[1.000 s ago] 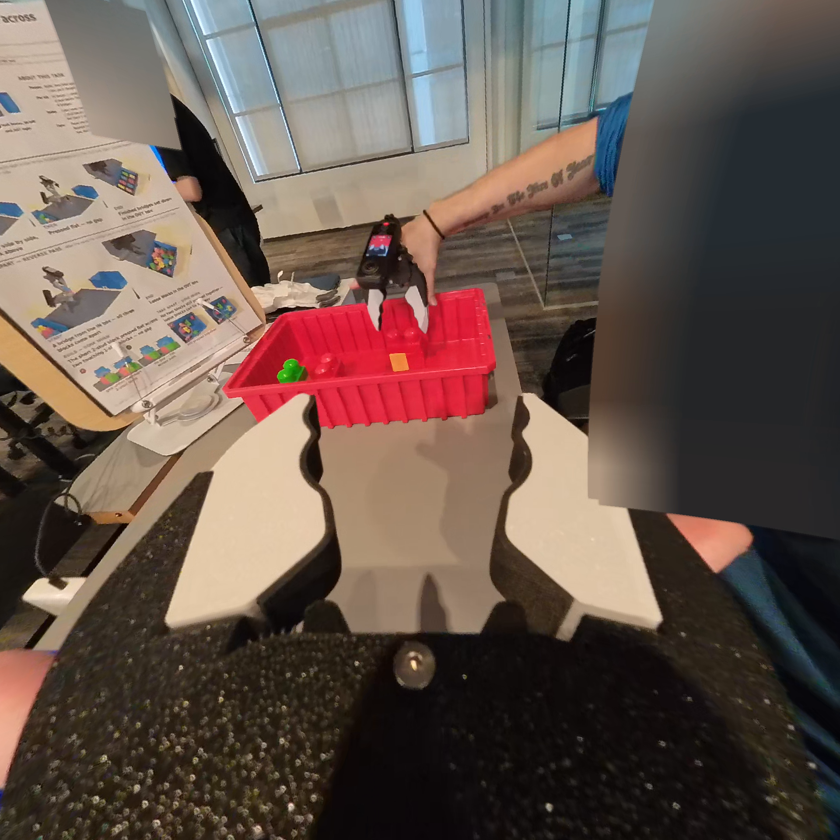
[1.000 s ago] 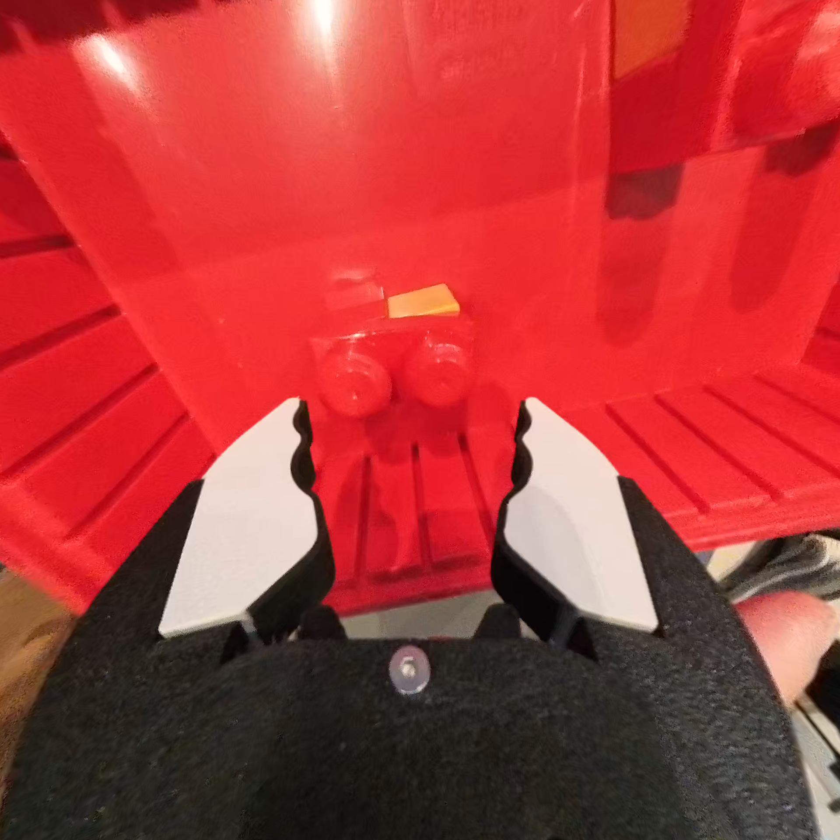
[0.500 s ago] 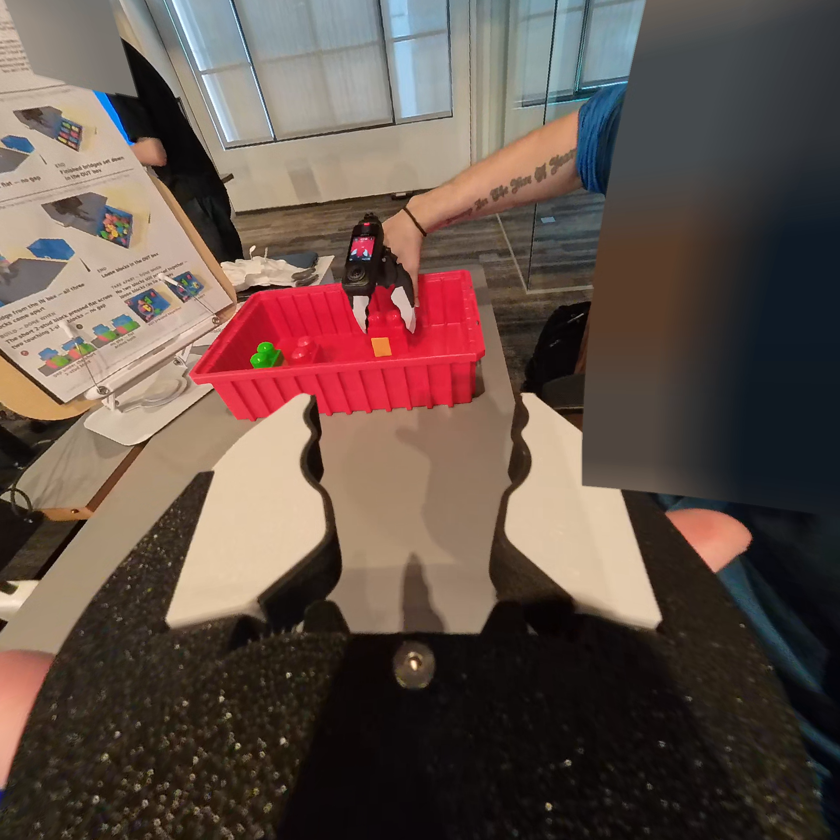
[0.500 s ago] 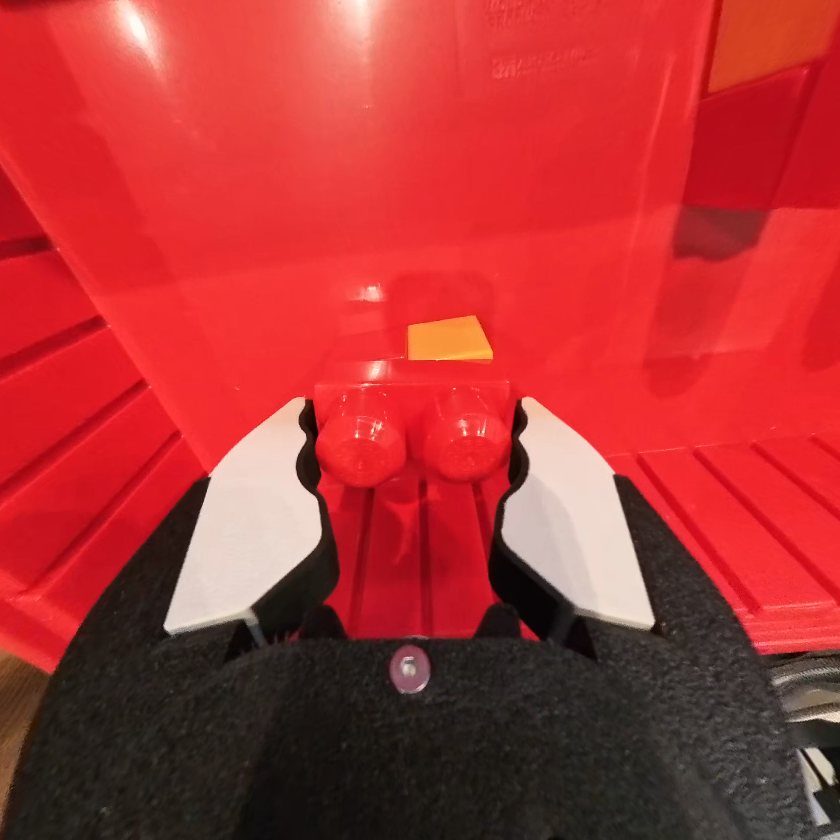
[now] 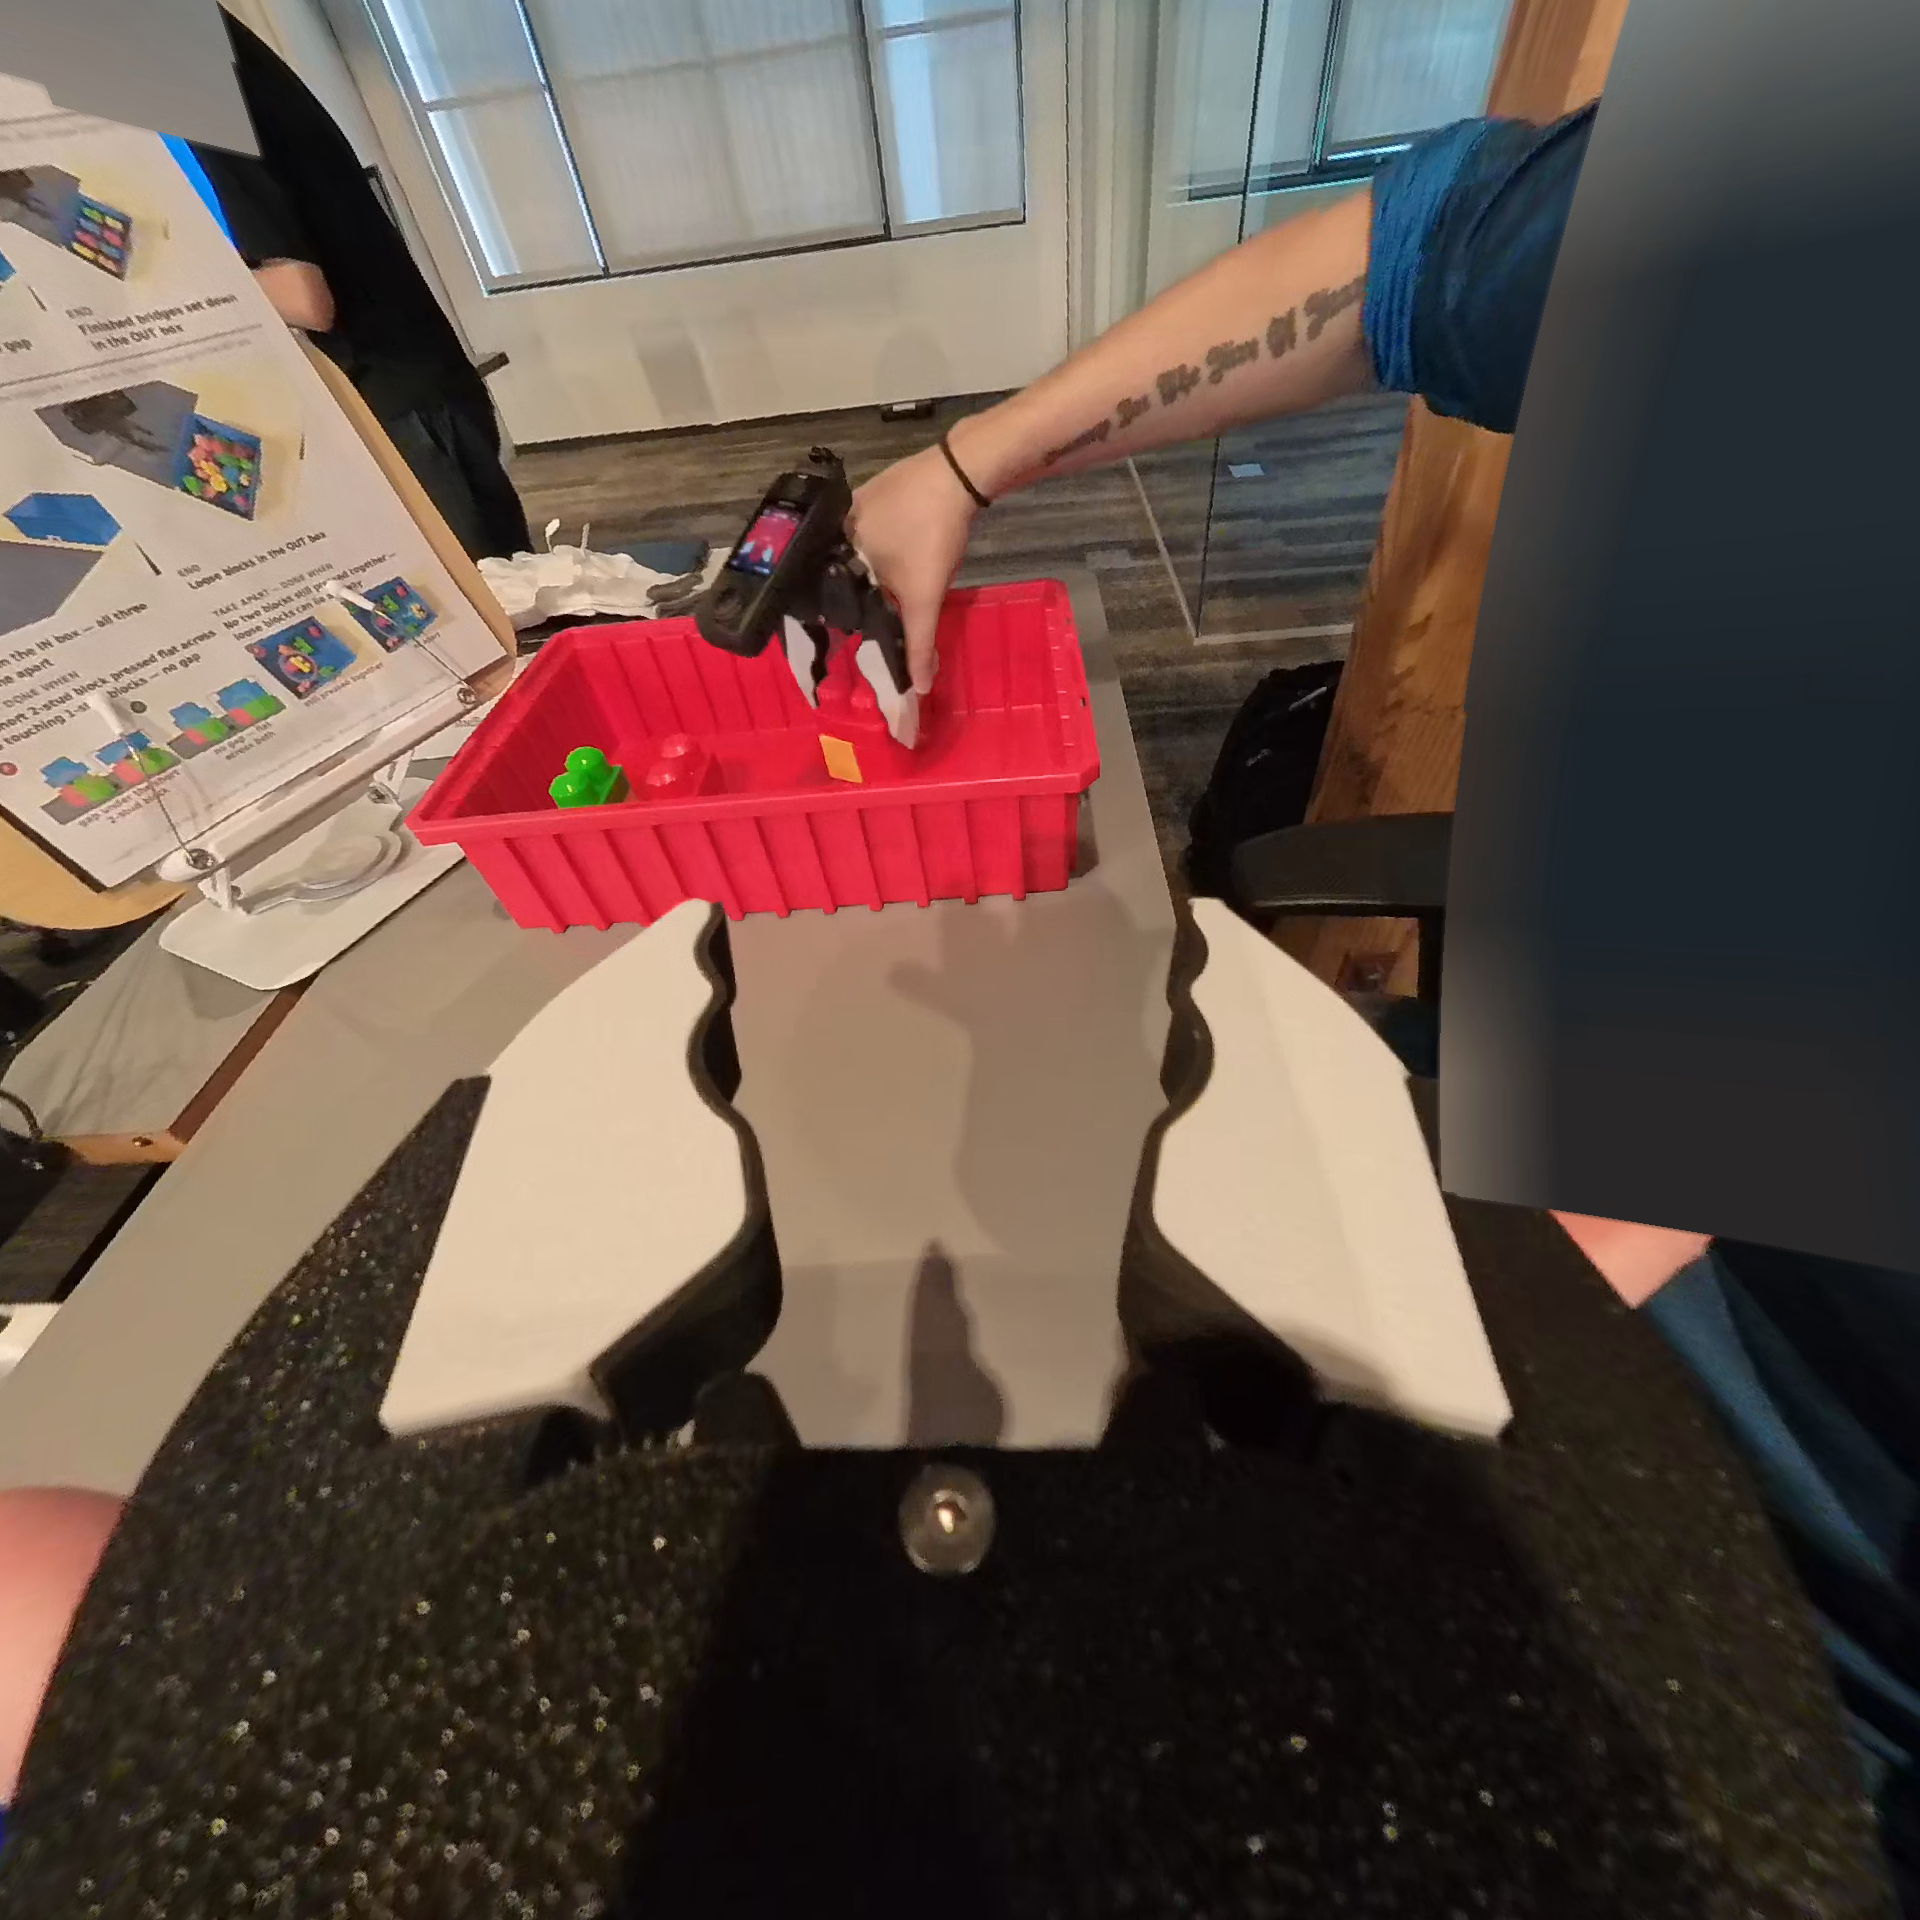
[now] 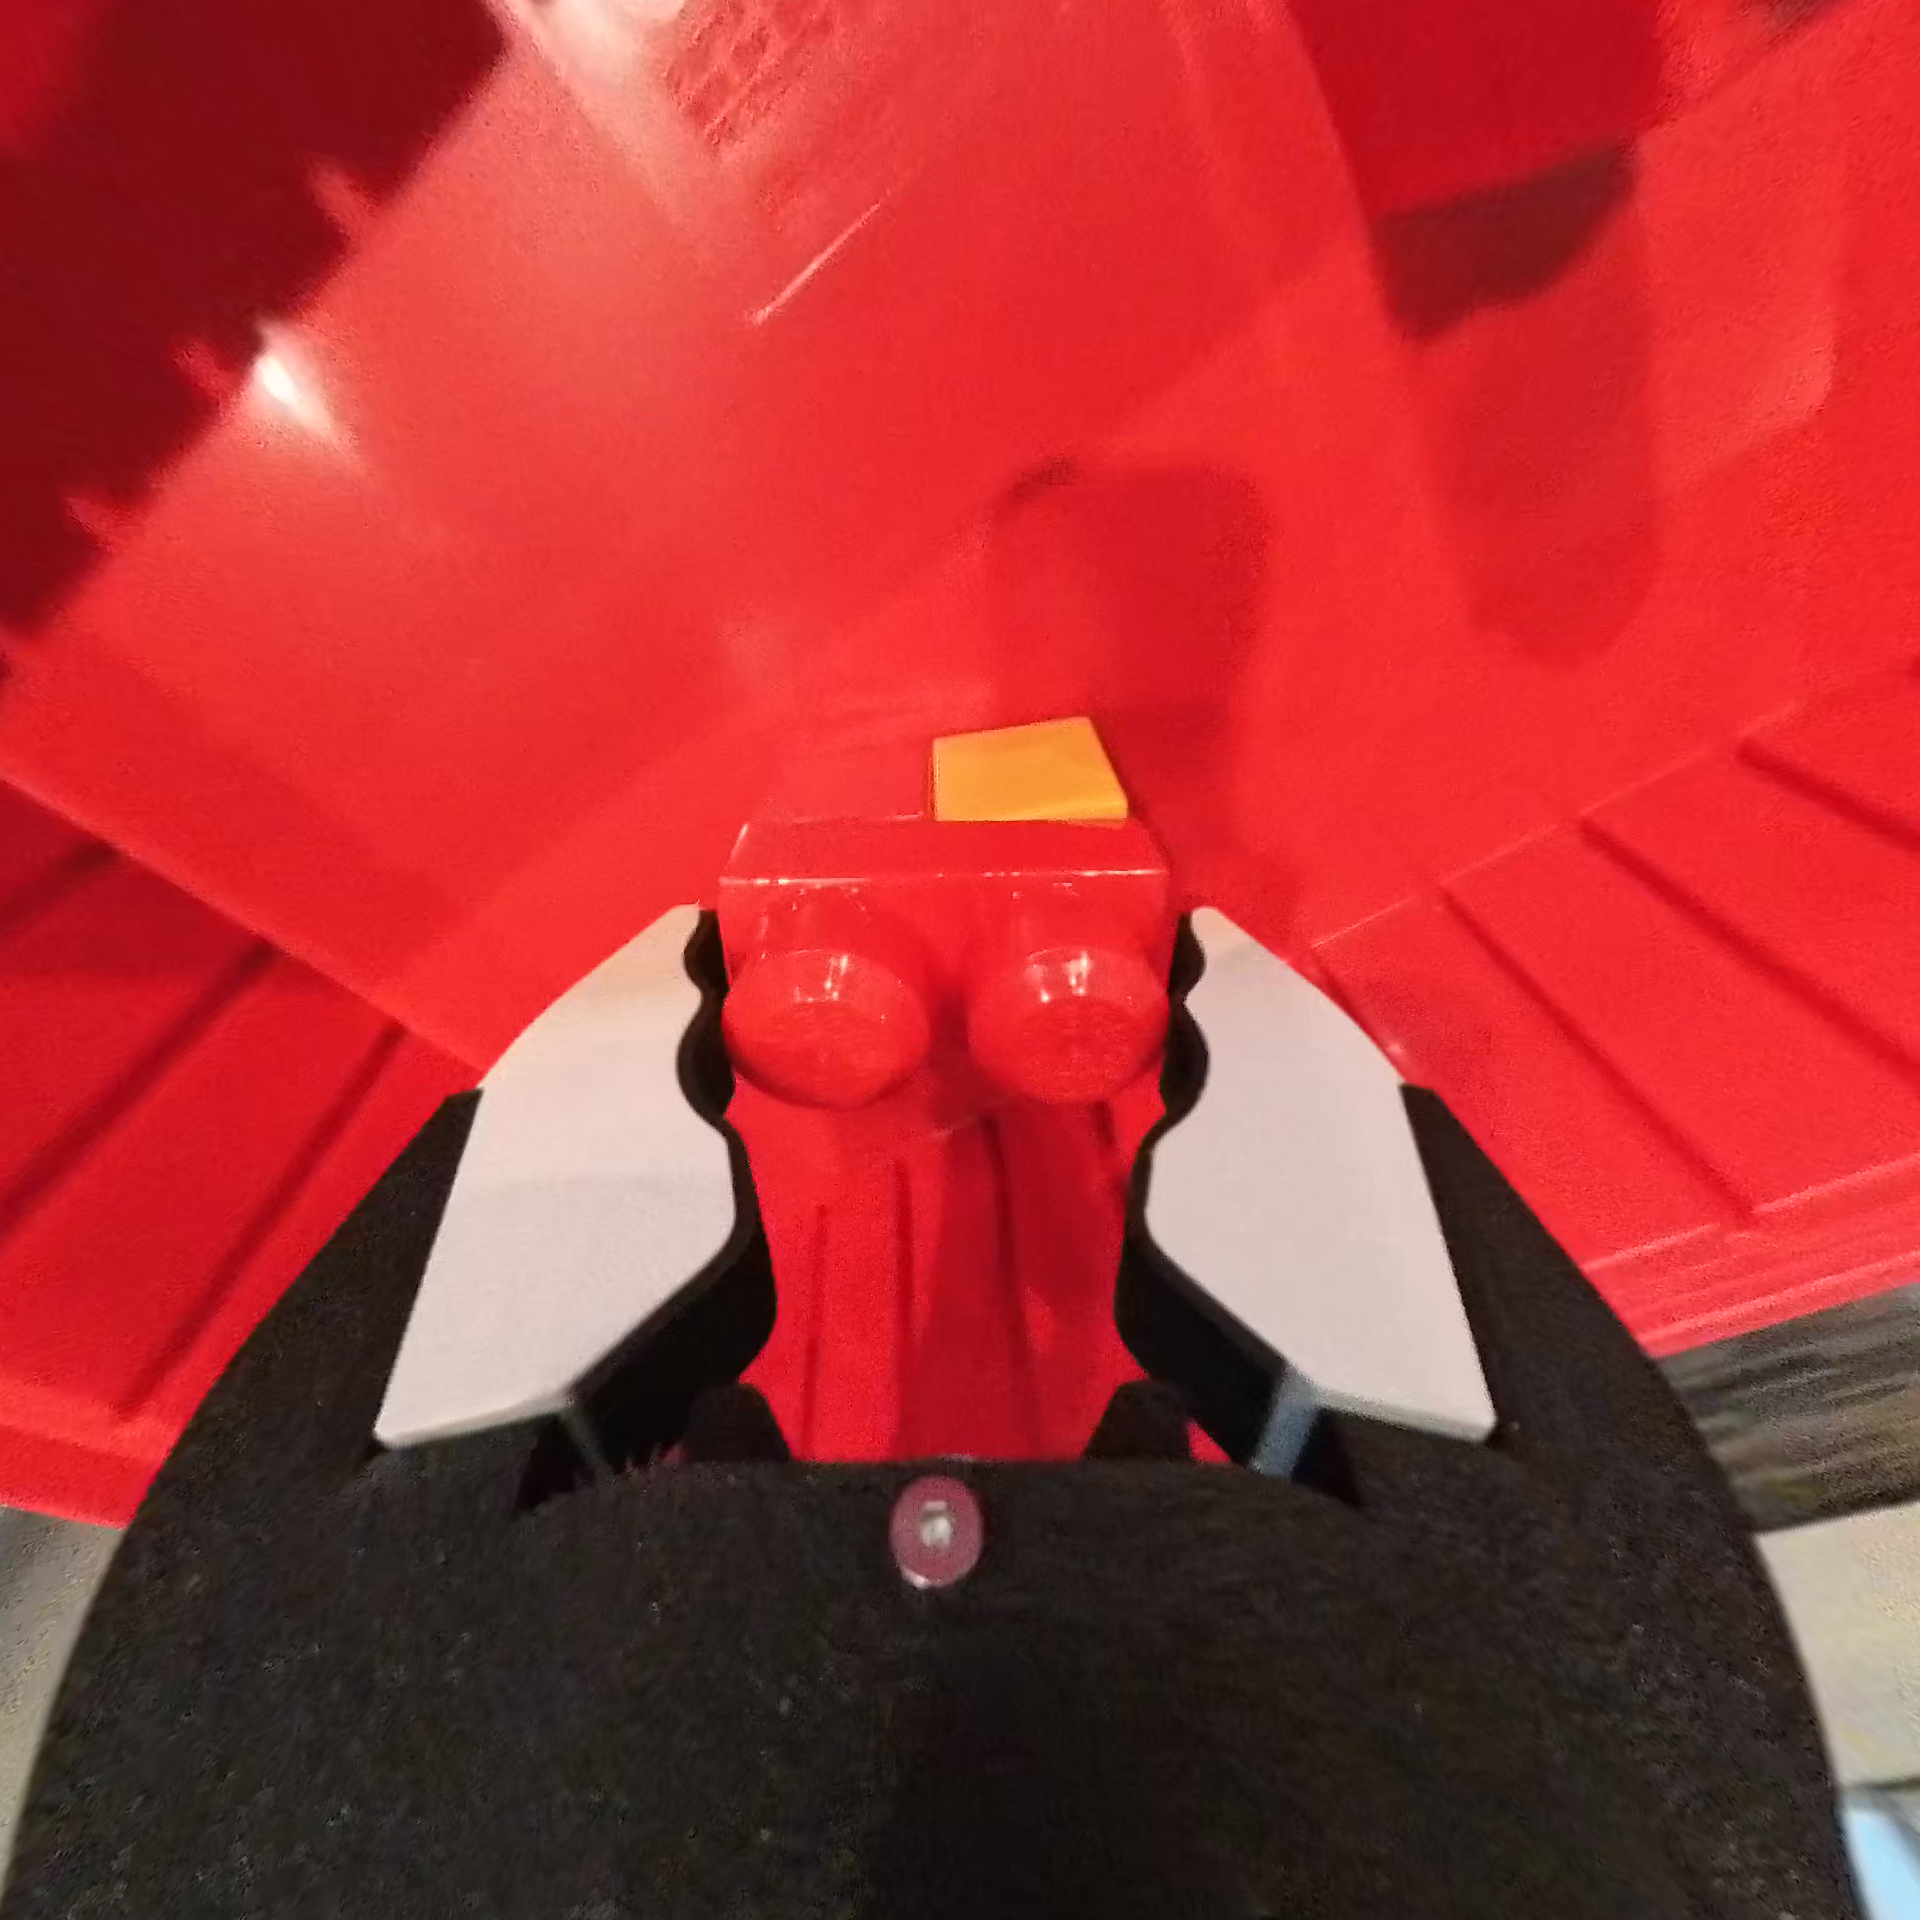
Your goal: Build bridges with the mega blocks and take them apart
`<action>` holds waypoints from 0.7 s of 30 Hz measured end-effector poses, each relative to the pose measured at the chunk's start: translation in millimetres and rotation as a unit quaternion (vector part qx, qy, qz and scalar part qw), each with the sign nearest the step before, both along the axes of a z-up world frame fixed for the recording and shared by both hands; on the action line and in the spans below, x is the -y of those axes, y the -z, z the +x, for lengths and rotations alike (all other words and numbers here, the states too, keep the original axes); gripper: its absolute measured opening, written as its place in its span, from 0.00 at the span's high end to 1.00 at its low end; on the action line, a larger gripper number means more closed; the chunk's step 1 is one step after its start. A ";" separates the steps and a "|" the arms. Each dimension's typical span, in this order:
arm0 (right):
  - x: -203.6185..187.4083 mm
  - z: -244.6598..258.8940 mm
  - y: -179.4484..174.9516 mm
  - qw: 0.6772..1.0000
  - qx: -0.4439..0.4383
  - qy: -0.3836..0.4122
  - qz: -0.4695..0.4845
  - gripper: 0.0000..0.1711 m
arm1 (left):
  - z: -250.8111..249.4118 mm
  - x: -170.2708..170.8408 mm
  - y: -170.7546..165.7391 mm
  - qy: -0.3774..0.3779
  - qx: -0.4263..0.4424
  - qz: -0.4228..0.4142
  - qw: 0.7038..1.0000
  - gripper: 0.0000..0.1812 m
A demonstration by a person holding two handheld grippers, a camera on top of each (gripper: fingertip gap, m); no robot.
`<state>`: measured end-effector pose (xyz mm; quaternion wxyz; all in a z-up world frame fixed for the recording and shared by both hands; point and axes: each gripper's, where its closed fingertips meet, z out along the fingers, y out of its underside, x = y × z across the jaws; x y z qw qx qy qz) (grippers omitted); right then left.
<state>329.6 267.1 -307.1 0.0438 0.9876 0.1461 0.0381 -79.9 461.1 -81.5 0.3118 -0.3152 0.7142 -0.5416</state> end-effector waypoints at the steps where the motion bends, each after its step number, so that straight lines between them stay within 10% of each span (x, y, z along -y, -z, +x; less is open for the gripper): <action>1: -3.3 -3.1 0.1 0.999 -0.008 0.031 0.009 0.52 | 0.5 1.8 0.4 0.002 -0.001 0.002 1.000 0.56; 21: -121.9 121.8 -7.3 0.897 -0.033 0.400 0.184 0.52 | 1.8 15.5 1.9 0.022 -0.003 0.008 1.000 0.56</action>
